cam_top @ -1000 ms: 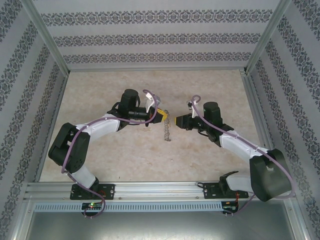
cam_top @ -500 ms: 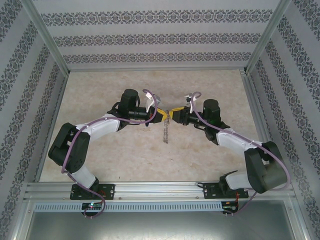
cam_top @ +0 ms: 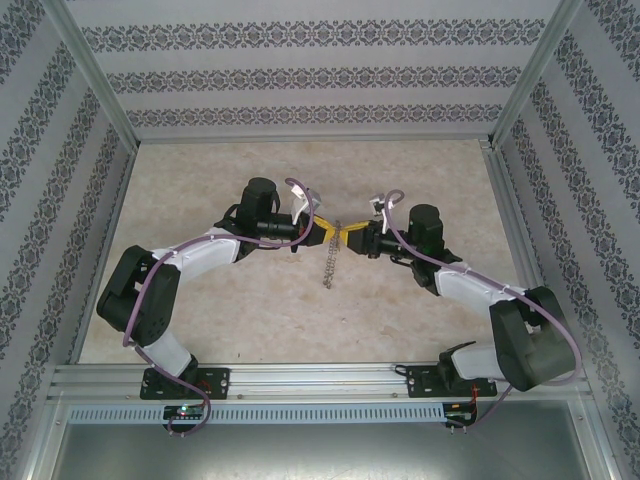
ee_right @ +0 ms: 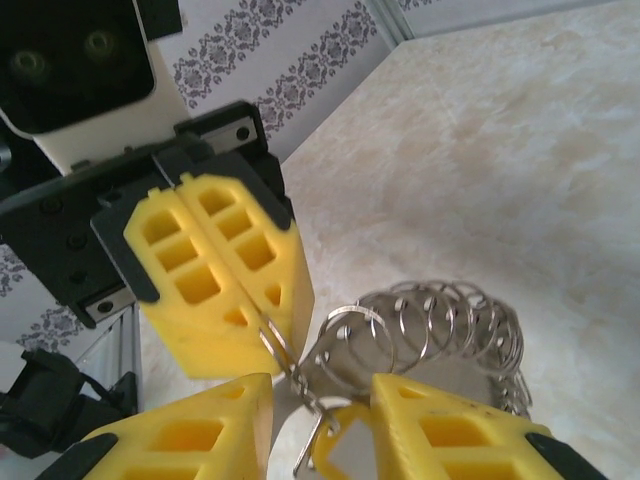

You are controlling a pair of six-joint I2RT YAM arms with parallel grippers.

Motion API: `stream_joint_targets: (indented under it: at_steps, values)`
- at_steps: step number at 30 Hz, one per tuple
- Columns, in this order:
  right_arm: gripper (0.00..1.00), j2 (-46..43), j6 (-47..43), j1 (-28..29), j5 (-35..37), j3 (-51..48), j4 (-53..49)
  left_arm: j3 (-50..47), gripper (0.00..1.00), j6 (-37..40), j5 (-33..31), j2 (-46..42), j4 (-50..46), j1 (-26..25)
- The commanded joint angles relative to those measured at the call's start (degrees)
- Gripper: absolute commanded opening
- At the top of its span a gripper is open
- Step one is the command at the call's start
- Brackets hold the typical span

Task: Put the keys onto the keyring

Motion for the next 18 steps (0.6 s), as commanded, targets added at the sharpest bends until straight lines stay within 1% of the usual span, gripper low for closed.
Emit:
stream_joint_targets:
  at_steps: [1, 7, 11, 14, 16, 18]
  values:
    - [0.32, -0.9, -0.1, -0.2, -2.6, -0.9, 0.9, 0.7, 0.0, -0.2, 2.2, -1.2, 3.1, -0.4]
    - [0.31, 0.8, 0.1, -0.2, -2.6, -0.2, 2.0, 0.9, 0.0, -0.3, 2.3, -1.1, 3.0, -0.4]
    - [0.29, 1.6, 0.1, -0.2, -2.6, 0.4, 2.1, 1.0, 0.0, -0.4, 2.3, -1.0, 2.9, -0.3]
    - [0.22, 2.5, 0.4, -0.1, -3.1, 0.9, 2.6, 0.9, 0.0, -0.5, 2.3, -0.8, 3.1, -0.4]
    - [0.14, 2.9, 0.5, -0.1, -3.5, 1.0, 2.8, 1.0, 0.0, -0.5, 2.3, -0.8, 3.2, -0.4]
    - [0.08, 3.2, 0.6, 0.1, -3.9, 1.0, 2.9, 0.8, 0.0, -0.5, 2.3, -0.8, 3.3, -0.3]
